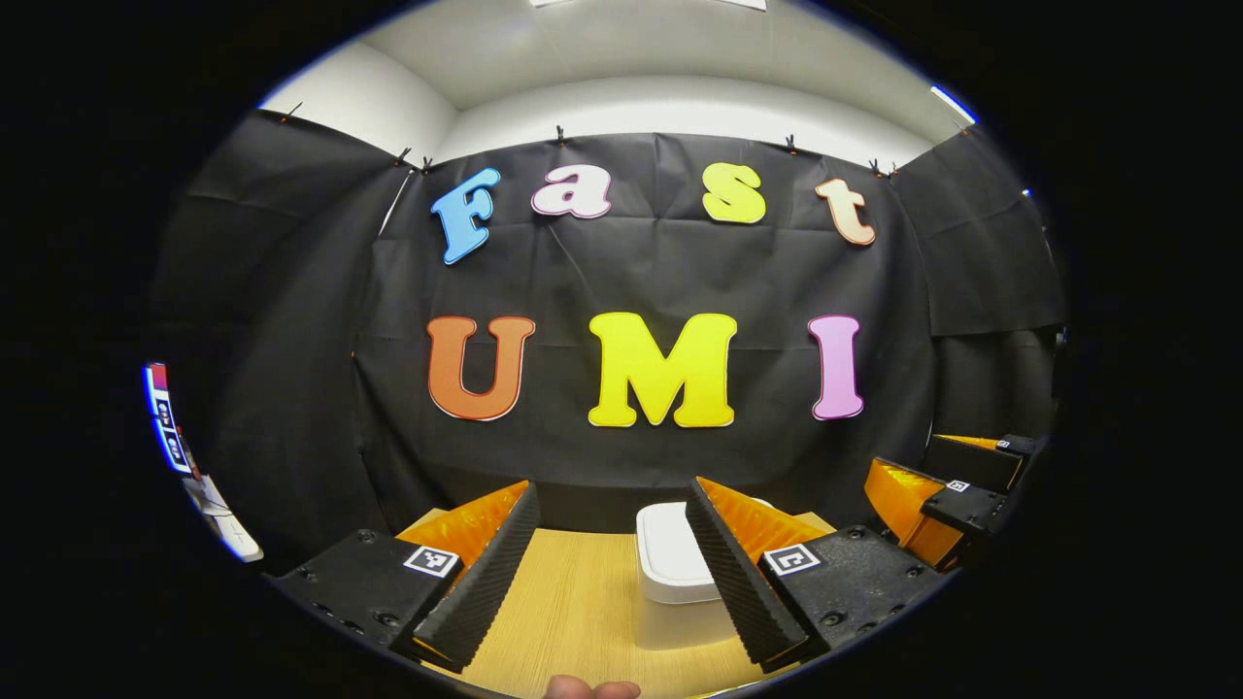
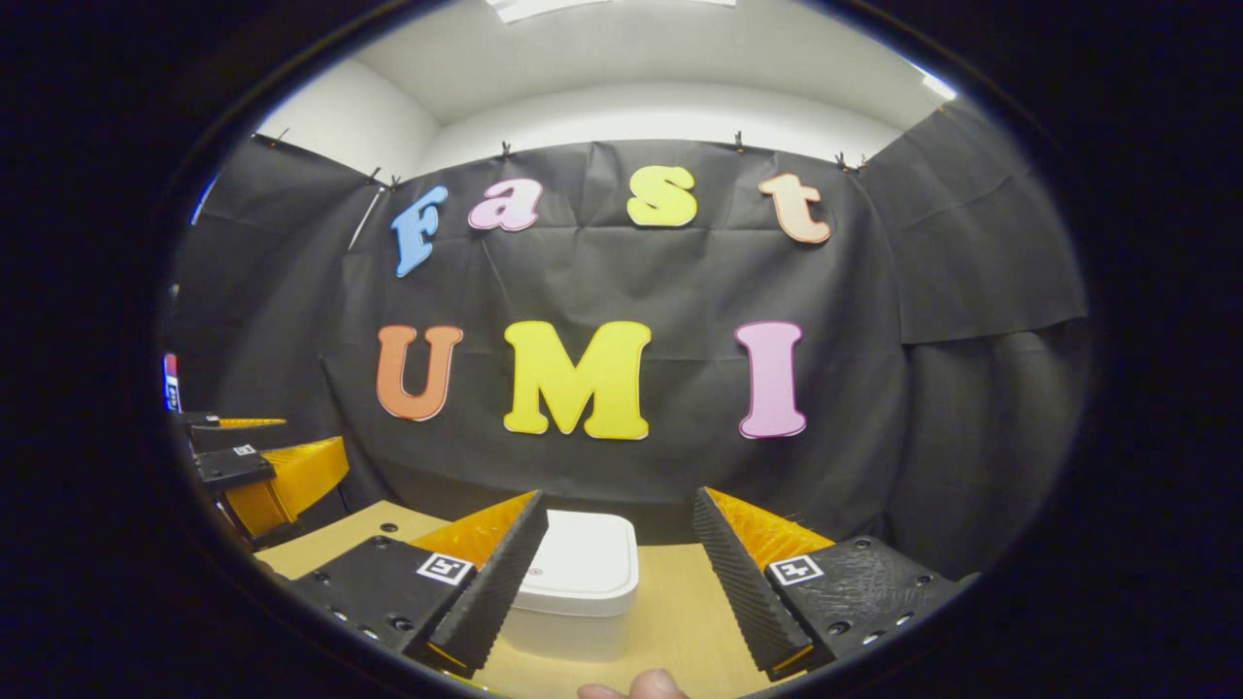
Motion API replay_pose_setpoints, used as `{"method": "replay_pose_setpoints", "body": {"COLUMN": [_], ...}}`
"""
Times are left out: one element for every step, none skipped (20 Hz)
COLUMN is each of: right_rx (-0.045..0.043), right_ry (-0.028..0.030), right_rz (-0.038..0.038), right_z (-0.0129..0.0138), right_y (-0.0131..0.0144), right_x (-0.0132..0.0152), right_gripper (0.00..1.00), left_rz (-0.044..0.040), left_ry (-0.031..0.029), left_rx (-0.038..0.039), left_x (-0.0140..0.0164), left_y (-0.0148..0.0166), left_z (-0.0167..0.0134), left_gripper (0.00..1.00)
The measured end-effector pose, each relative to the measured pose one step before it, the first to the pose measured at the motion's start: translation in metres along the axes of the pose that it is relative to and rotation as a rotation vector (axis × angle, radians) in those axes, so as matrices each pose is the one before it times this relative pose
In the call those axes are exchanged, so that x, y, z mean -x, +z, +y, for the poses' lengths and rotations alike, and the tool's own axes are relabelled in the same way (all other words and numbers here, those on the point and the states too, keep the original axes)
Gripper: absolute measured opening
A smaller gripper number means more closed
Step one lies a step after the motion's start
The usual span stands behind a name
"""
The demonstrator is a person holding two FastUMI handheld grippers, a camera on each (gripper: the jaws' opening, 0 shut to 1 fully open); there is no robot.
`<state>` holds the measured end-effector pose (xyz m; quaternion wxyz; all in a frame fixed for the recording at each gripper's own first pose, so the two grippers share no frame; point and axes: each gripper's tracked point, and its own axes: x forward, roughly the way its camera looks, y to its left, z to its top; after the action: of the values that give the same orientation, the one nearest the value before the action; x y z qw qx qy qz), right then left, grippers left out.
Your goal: Press the lid of the desktop garbage bin to open it, pick up the crumpled paper on the desktop and throw it into the bin, then pick up the pop can on the desktop and drop it into the bin, and finally close the garbage bin lid.
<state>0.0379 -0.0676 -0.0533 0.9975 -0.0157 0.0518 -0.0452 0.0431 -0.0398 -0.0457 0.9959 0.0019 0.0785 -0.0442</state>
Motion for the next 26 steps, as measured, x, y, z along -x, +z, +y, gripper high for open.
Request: {"method": "replay_pose_setpoints", "body": {"right_rx": [0.00316,0.0018,0.00077,0.00031,0.0022,0.00161,0.00119,0.00289,0.00101,0.0018,0.0018,0.00028,-0.00083,-0.00089,-0.00066,0.00228,0.00247,-0.00086,-0.00552,-0.00757,-0.00245,0.00009,-0.00082,0.00032,0.0009,0.0], "right_ry": [0.00286,0.00363,0.00158,0.00182,-0.00009,0.00034,0.00217,0.00184,0.0031,0.00346,0.00315,0.00368,0.00437,0.00286,0.00446,0.00213,-0.00381,-0.00203,0.00079,0.00334,0.0013,-0.0002,0.00068,0.00167,0.00203,0.00421], "right_rz": [0.00094,-0.00034,-0.00047,-0.00006,-0.00099,-0.00106,-0.00151,0.00022,-0.00019,-0.00076,-0.00003,-0.00082,0.00076,-0.00094,0.0006,-0.00083,-0.005,0.00009,0.0057,0.00797,0.004,-0.00016,-0.00521,-0.00409,-0.00068,0.0024], "right_z": [0.00028,0.00012,0.0007,0.00018,-0.00068,0.00034,0.00065,0.00092,0.00081,0.00146,0.00055,0.00117,0.00237,0.00115,0.00178,0.00062,-0.00099,0.00016,0.00167,0.00191,0.00082,0.00026,0.00089,0.00136,0.00228,0.00183], "right_y": [-0.0005,0.00101,-0.00147,0.00002,-0.00011,0.00063,-0.0003,0.00014,-0.00081,0.00061,-0.0006,0.00055,-0.00082,0.00036,0.00008,0.00087,0.00078,0.0,-0.00268,-0.00193,-0.00117,0.00046,0.00203,0.00102,-0.00075,-0.00119], "right_x": [-0.00004,-0.0003,0.00091,0.00123,-0.00065,-0.0015,0.00075,-0.00028,0.0005,0.00009,0.00072,0.00039,-0.00164,-0.00031,-0.00141,-0.00175,-0.0022,-0.00186,-0.0016,-0.00119,-0.00058,0.00009,-0.00058,-0.0007,-0.00106,-0.00061], "right_gripper": [0.94,0.94,0.94,0.94,0.94,0.95,0.95,0.95,0.95,0.94,0.95,0.94,0.94,0.95,0.95,0.94,0.94,0.95,0.95,0.97,0.96,0.95,0.95,0.95,0.95,0.95], "left_rz": [0.00147,-0.00056,-0.00062,-0.00098,-0.00059,-0.00052,-0.00164,-0.00104,0.00004,-0.00097,-0.00104,-0.0008,-0.00008,0.00135,0.00066,0.00291,-0.00105,-0.00265,-0.00229,-0.00202,-0.00054,0.00067,-0.00068,-0.00172,0.00003,-0.00057], "left_ry": [0.00091,-0.00023,0.00058,0.00005,-0.00015,-0.00048,0.00011,0.00091,0.00149,0.00182,0.00085,0.00145,0.002,0.00115,0.00313,0.00192,0.00124,0.00247,0.0029,0.00327,0.00235,0.0019,0.00214,0.00211,0.00158,0.00225], "left_rx": [0.00176,0.0012,-0.00007,0.00011,0.00118,0.00163,0.00184,0.00107,-0.00002,0.0002,0.001,0.00054,0.00077,0.00096,0.00144,0.00177,-0.00078,-0.00389,-0.00369,-0.00092,0.00237,0.00054,-0.00139,-0.00014,0.00023,-0.0004], "left_x": [0.0004,0.00148,-0.00042,-0.00053,0.00036,0.00037,0.00027,0.00064,-0.00002,-0.00045,-0.00076,-0.00101,-0.00055,-0.00027,0.00012,-0.00032,-0.00062,-0.00156,-0.00057,-0.0011,-0.00001,-0.0007,0.00076,-0.00017,-0.00043,-0.0001], "left_y": [-0.00075,0.00059,0.00075,-0.0002,-0.00008,0.0001,-0.00039,-0.00013,0.00079,-0.00034,-0.00023,0.00151,0.00004,-0.00165,-0.00036,0.00027,0.00125,0.0006,0.00089,-0.0006,-0.00085,0.00067,0.00105,0.00004,-0.00029,0.00006], "left_z": [-0.00033,-0.00049,0.00072,-0.00045,-0.00007,-0.00066,-0.00023,0.00049,0.00046,0.00088,0.00048,-0.00012,0.00145,-0.00036,0.00141,0.00101,0.00106,0.00109,0.00152,0.00218,0.0018,0.00027,0.00181,0.00152,0.00128,0.0014], "left_gripper": [0.98,0.98,0.98,0.98,0.98,0.98,0.98,0.98,0.98,0.98,0.98,0.98,0.98,0.98,0.98,0.98,0.98,0.98,0.98,0.98,0.98,0.98,0.98,0.98,0.98,0.98]}}
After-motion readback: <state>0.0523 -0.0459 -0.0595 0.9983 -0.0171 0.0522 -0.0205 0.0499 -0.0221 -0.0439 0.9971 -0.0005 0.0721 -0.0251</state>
